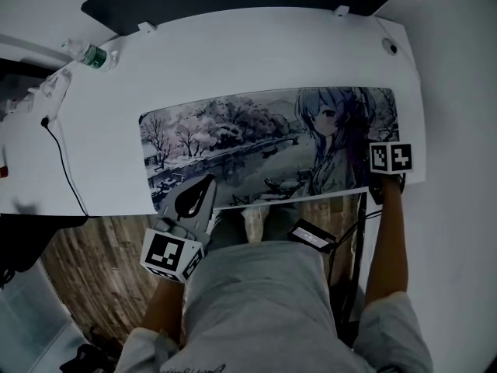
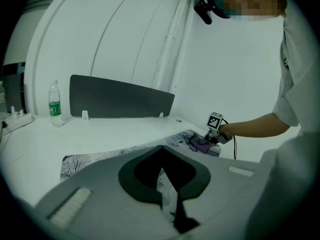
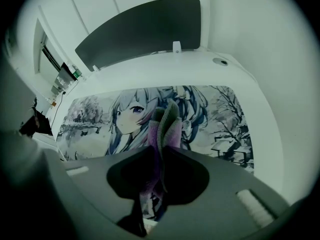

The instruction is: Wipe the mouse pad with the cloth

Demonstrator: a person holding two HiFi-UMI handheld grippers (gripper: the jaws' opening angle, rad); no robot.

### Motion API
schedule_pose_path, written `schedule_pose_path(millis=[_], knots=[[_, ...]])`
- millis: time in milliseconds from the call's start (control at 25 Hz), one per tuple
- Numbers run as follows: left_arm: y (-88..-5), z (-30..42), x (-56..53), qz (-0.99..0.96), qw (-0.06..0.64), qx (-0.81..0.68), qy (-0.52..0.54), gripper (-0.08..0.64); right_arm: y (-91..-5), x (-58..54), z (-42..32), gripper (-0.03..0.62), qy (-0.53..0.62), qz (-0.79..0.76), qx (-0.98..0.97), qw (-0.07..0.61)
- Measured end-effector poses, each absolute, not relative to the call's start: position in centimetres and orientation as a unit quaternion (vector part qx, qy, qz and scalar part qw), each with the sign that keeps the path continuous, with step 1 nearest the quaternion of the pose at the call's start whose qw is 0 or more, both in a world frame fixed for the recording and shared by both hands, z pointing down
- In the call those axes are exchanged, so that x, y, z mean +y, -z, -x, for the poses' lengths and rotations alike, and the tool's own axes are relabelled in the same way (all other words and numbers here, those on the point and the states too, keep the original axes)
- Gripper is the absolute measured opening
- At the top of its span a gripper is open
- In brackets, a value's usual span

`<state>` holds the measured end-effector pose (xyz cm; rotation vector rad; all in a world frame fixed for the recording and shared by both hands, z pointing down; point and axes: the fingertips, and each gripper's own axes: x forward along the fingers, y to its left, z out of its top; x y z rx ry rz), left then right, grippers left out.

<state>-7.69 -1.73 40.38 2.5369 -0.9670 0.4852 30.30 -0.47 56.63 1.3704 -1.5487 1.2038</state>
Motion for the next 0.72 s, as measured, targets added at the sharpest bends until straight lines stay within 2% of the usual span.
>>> schedule_pose_path(millis=[720], knots=[[-40.9, 18.6, -2.1, -0.896, 0.203, -0.365, -0.153, 0.018, -56.6, -2.4, -16.3, 0.071, -0.465, -0.505, -0.625, 0.372]])
